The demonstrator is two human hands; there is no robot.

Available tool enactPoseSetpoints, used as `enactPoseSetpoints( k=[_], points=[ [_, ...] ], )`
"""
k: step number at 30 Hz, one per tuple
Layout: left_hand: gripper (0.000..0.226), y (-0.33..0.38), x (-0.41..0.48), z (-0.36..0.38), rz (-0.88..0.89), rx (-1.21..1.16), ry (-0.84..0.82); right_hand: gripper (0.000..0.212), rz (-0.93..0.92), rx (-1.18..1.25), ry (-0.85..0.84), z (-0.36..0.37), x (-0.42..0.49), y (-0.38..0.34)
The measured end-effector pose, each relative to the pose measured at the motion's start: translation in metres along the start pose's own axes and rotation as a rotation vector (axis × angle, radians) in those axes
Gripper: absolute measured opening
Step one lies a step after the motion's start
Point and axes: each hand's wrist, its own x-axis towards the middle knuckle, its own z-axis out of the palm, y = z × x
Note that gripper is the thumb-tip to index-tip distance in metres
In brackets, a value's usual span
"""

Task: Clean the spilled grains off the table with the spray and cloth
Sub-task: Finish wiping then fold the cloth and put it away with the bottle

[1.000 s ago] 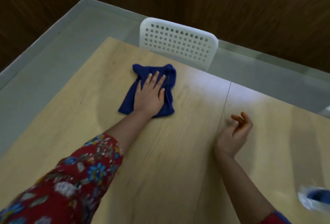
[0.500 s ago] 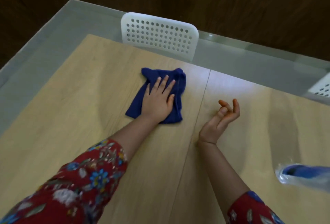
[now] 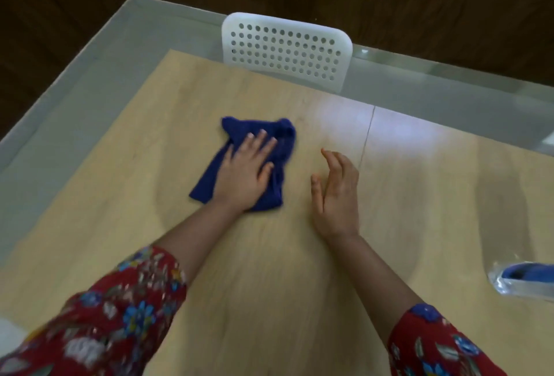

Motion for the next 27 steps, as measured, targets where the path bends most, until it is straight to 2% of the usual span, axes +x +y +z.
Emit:
enactPoseSetpoints(
  k=[2, 4, 5, 7, 9, 10, 11, 13, 15, 17, 22, 27],
  points=[
    [0.054, -0.021, 0.028, -0.011, -0.156, -0.023, 0.002, 0.05, 0.096, 0.014, 0.013, 0.008, -0.004, -0.011],
    [0.055, -0.016, 0.041, -0.012, -0.204, -0.01, 0.019, 0.05, 0.203, 0.019, 0.09, 0.02, -0.004, -0.021],
    [0.057, -0.01, 0.039, -0.011, -0.162, 0.002, 0.021, 0.05, 0.243, 0.02, 0.125, 0.027, -0.003, -0.027],
    [0.059, -0.002, 0.017, -0.005, 0.065, 0.021, -0.015, 0.049, 0.293, 0.008, 0.156, 0.039, 0.0, -0.039],
    [0.057, -0.024, -0.002, -0.007, 0.251, -0.014, -0.071, 0.05, 0.273, -0.066, 0.087, 0.053, -0.002, -0.051],
    [0.056, -0.043, -0.002, -0.011, 0.265, -0.03, -0.069, 0.051, 0.218, -0.137, 0.026, 0.057, -0.006, -0.055],
    [0.056, -0.063, 0.003, -0.015, 0.219, -0.021, -0.04, 0.053, 0.146, -0.21, -0.036, 0.058, -0.009, -0.054],
    [0.054, -0.119, 0.015, -0.023, -0.029, 0.006, 0.028, 0.055, 0.045, -0.305, -0.138, 0.064, -0.01, -0.054],
    [0.051, -0.171, 0.028, -0.035, -0.274, -0.014, 0.049, 0.057, 0.05, -0.341, -0.168, 0.065, -0.008, -0.05],
    [0.051, -0.206, 0.032, -0.047, -0.409, -0.04, 0.06, 0.059, 0.068, -0.345, -0.175, 0.066, -0.008, -0.051],
    [0.051, -0.213, 0.008, -0.048, -0.447, -0.097, 0.062, 0.059, 0.053, -0.322, -0.172, 0.064, -0.006, -0.052],
    [0.051, -0.226, -0.095, -0.048, -0.478, -0.065, 0.074, 0.058, 0.033, -0.352, -0.148, 0.065, -0.007, -0.055]
  ],
)
